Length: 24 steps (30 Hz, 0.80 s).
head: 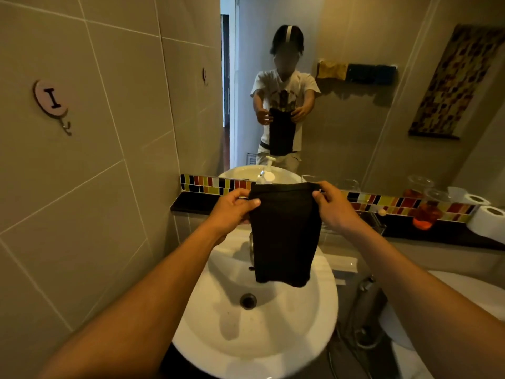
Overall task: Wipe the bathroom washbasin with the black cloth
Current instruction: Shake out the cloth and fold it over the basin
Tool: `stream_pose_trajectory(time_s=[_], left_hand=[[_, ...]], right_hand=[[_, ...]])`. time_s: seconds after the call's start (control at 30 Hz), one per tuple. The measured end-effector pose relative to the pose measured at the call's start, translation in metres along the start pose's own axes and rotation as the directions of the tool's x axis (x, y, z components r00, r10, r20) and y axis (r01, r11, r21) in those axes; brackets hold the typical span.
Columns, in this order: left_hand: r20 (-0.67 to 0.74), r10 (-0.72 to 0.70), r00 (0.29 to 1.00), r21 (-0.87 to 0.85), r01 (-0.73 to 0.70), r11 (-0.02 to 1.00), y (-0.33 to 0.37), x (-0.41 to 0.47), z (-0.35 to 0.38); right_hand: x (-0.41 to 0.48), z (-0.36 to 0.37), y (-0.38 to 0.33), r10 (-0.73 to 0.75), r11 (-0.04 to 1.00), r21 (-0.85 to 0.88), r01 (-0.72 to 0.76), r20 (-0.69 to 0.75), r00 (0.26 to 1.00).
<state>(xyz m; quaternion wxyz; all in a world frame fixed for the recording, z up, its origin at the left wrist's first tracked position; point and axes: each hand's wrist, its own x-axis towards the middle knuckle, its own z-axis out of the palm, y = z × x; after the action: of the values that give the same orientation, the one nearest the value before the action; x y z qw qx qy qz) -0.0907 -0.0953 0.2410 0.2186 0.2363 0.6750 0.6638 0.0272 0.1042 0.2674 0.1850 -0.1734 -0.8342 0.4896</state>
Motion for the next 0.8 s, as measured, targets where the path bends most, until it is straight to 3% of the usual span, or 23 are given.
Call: stream_pose_trajectory(time_s=[0.07, 0.17, 0.27, 0.4, 0.57, 0.7, 0.8], left_hand=[[0.015, 0.031, 0.999, 0.045, -0.032, 0.998, 0.009, -0.001, 0.004], [-0.021, 0.071, 0.997, 0.027, -0.071, 0.997, 0.019, 0.001, 0.009], [-0.087, 0.082, 0.993, 0.128, -0.07, 0.989, 0.018, 0.005, 0.013], [-0.141, 0.003, 0.99, 0.251, 0.033, 0.967, -0.006, 0.005, 0.019], [-0.175, -0.136, 0.975, 0.155, 0.164, 0.974, -0.02, 0.009, 0.016], [-0.191, -0.223, 0.956, -0.021, 0.223, 0.975, -0.019, 0.01, 0.014], [-0.208, -0.292, 0.933, -0.146, 0.266, 0.953, -0.029, 0.002, 0.008]], right_hand=[[0.001, 0.002, 0.001, 0.029, 0.998, 0.052, -0.027, -0.036, 0.999], [0.004, -0.001, -0.005, 0.076, 0.964, 0.26, -0.059, -0.058, 0.995], [-0.001, 0.001, 0.001, 0.14, 0.92, 0.353, -0.172, 0.115, 0.983], [-0.017, 0.023, 0.028, 0.23, 0.84, 0.422, -0.341, 0.293, 0.928], [-0.036, 0.056, 0.067, 0.283, 0.64, 0.584, -0.5, 0.426, 0.859], [-0.047, 0.08, 0.083, 0.245, 0.68, 0.511, -0.526, 0.518, 0.82], [-0.044, 0.081, 0.088, 0.261, 0.668, 0.573, -0.476, 0.418, 0.87]])
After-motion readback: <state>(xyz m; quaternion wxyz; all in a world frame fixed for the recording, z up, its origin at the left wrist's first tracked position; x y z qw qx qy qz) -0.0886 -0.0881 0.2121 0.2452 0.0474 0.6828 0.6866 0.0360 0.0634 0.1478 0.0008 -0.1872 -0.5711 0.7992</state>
